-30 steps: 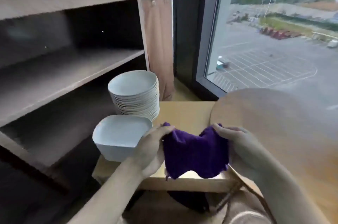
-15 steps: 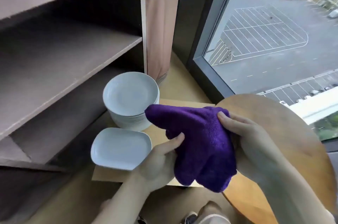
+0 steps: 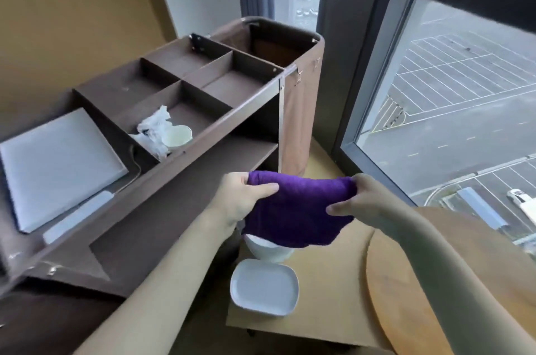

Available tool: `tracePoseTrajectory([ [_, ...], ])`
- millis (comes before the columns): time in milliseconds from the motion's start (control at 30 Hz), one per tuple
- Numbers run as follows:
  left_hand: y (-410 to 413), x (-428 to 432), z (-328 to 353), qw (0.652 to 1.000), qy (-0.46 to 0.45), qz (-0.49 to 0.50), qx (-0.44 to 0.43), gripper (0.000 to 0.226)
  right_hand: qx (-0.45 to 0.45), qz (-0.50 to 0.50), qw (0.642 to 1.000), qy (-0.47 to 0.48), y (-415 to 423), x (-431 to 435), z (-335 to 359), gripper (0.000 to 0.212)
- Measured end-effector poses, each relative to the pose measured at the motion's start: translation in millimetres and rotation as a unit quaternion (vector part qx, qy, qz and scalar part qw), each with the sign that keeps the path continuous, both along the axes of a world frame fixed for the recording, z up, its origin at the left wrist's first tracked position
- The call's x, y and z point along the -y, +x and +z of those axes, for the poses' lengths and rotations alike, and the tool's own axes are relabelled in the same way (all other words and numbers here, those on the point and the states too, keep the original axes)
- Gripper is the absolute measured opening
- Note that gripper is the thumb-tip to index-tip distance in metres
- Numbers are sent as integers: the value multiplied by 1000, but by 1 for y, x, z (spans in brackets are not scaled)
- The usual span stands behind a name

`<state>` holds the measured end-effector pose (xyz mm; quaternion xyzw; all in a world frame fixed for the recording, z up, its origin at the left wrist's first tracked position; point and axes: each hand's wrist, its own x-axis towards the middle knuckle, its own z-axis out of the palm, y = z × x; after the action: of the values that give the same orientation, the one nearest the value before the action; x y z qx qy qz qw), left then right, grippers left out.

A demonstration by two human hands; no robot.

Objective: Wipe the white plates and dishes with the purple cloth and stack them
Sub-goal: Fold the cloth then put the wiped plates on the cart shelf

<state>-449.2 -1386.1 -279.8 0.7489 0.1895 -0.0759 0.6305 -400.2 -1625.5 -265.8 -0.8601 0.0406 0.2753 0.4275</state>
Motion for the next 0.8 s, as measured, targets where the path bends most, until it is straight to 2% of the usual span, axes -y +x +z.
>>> tracePoseTrajectory([
  [100, 20, -21, 25, 994, 99, 16, 38, 8, 70, 29, 997, 21, 24, -22, 5, 56],
  [167, 33, -32, 40, 984, 167, 19, 55, 8, 121, 46, 990, 57, 37, -31, 9, 71],
  [200, 39, -36, 47, 977, 202, 19, 63, 9, 153, 67, 984, 61, 45, -33, 11, 72],
  [300, 53, -45, 62, 950, 303, 23, 71, 17, 254, 136, 957, 13, 71, -36, 11, 33],
  [400, 71, -54, 68, 937, 339, 34, 82, 30, 288, 190, 938, -28, 104, -40, 19, 17],
  [433, 78, -56, 71, 942, 323, 38, 83, 33, 293, 207, 933, -33, 115, -43, 26, 13],
  [533, 104, -67, 82, 982, 165, 65, 70, 25, 295, 225, 928, -23, 155, -59, 55, 6],
  [600, 124, -82, 95, 991, 91, 93, 42, 30, 324, 219, 920, -11, 184, -76, 79, 5],
  [700, 161, -111, 122, 991, 53, 120, 36, 28, 378, 191, 906, 10, 228, -112, 115, 10],
  [800, 205, -142, 150, 984, 48, 148, 83, 16, 418, 160, 894, 12, 271, -153, 142, 20],
])
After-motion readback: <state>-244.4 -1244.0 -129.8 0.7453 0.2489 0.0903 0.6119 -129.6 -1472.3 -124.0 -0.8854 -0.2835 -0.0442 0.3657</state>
